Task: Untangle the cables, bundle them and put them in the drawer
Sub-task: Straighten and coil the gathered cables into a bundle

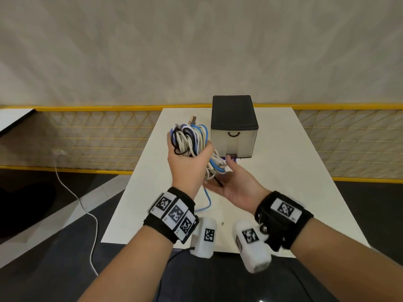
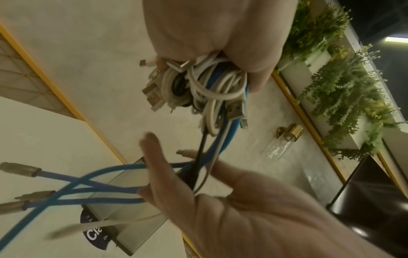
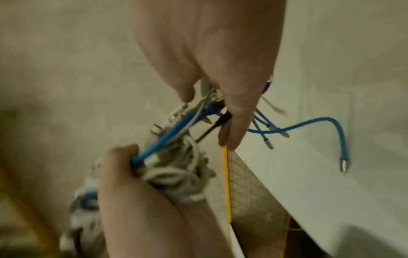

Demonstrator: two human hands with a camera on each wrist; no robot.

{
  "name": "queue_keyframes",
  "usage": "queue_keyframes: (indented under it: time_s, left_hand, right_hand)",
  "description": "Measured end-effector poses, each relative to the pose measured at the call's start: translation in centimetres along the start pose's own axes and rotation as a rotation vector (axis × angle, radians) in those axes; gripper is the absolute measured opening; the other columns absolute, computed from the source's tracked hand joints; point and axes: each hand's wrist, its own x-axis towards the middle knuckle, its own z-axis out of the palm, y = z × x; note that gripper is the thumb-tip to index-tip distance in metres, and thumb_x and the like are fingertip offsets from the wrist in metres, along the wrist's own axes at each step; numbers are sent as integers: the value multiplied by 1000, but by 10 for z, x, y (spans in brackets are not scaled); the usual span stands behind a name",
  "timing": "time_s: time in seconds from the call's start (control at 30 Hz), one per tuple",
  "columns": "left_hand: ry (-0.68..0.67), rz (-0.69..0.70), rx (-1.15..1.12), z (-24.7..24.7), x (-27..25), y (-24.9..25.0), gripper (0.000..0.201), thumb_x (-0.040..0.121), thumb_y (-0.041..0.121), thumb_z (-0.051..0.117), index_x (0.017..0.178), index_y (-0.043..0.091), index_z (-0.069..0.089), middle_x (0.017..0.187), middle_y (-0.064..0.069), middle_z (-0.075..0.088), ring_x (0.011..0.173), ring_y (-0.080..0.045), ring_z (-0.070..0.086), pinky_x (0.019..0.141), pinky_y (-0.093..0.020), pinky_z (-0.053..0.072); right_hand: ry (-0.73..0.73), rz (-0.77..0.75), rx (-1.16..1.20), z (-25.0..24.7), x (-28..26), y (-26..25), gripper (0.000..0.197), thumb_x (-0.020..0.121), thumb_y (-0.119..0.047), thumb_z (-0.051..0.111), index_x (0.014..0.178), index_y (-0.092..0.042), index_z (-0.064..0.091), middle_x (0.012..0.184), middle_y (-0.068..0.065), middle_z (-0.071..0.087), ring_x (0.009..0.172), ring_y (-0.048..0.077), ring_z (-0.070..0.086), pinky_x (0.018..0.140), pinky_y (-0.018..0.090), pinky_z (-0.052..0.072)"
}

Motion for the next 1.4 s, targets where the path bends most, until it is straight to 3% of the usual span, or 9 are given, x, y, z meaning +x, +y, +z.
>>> queue_keyframes:
  time_s: [0.13,0.27,0.5,0.6,0.73,0.93,1.1,1.23,1.4]
  left_hand:
    - [-201,-24,175,-15,-5,-7,52,72,-6,79,118,7,58,95,8,70,83,6,69,81,-16,56]
    - [-353,-78,312,-28,-7,-19,46,73,-4,80,113,6,61,92,6,70,76,9,68,74,-13,56]
    - [-358,-151,232,-18,-16,-32,48,72,10,86,115,7,67,102,-4,76,96,-14,73,89,-34,59]
    - [-382,-174,232,-17,-15,-33,61,66,18,91,120,10,64,105,-3,76,98,-14,73,89,-34,59]
    - [-449,-221,266,-16,-16,-31,69,60,21,94,121,16,63,106,0,75,100,-15,72,88,-32,59]
    - [-397,-196,255,-6,-14,-19,50,75,4,81,122,10,65,96,0,76,88,-8,73,76,-21,60]
    - [-388,-237,186,-2,-16,-14,36,75,4,82,109,7,71,94,-6,77,88,-16,75,82,-33,61]
    - [-464,-250,131,3,-19,-5,48,70,11,88,114,16,69,103,-4,77,97,-17,74,93,-41,58]
    - [-466,-170,92,9,-18,3,70,74,0,82,135,25,57,108,0,75,98,-12,73,84,-28,60]
  right_hand:
    - [111,-21,61,-8,11,-16,20,100,-20,44,104,-5,57,92,13,68,80,22,65,71,37,57]
    - [168,-128,151,-9,5,-19,20,102,-21,41,93,-9,55,62,-1,46,61,13,49,61,34,55]
    - [-20,-405,-351,6,-18,9,33,104,-21,33,129,-14,54,123,9,66,111,20,64,94,34,52]
    - [-53,-319,-331,8,-30,6,45,103,-40,26,123,-16,60,122,8,67,105,13,67,85,25,55]
    - [-137,-271,-379,4,-37,4,62,98,-57,14,137,-23,48,131,4,62,120,16,59,104,35,45]
    - [-226,-279,-338,4,-38,-4,67,97,-59,10,140,-20,43,135,5,59,126,17,54,107,37,43]
    - [-202,-305,-427,7,-35,-9,64,99,-54,13,140,-17,44,136,6,58,125,17,55,105,33,45]
    - [-175,-333,-459,4,-35,-11,59,97,-56,19,135,-22,50,132,6,61,122,18,58,104,37,46]
    - [-243,-378,-450,10,-43,-17,55,97,-57,13,121,-33,55,127,0,64,118,12,60,96,27,52]
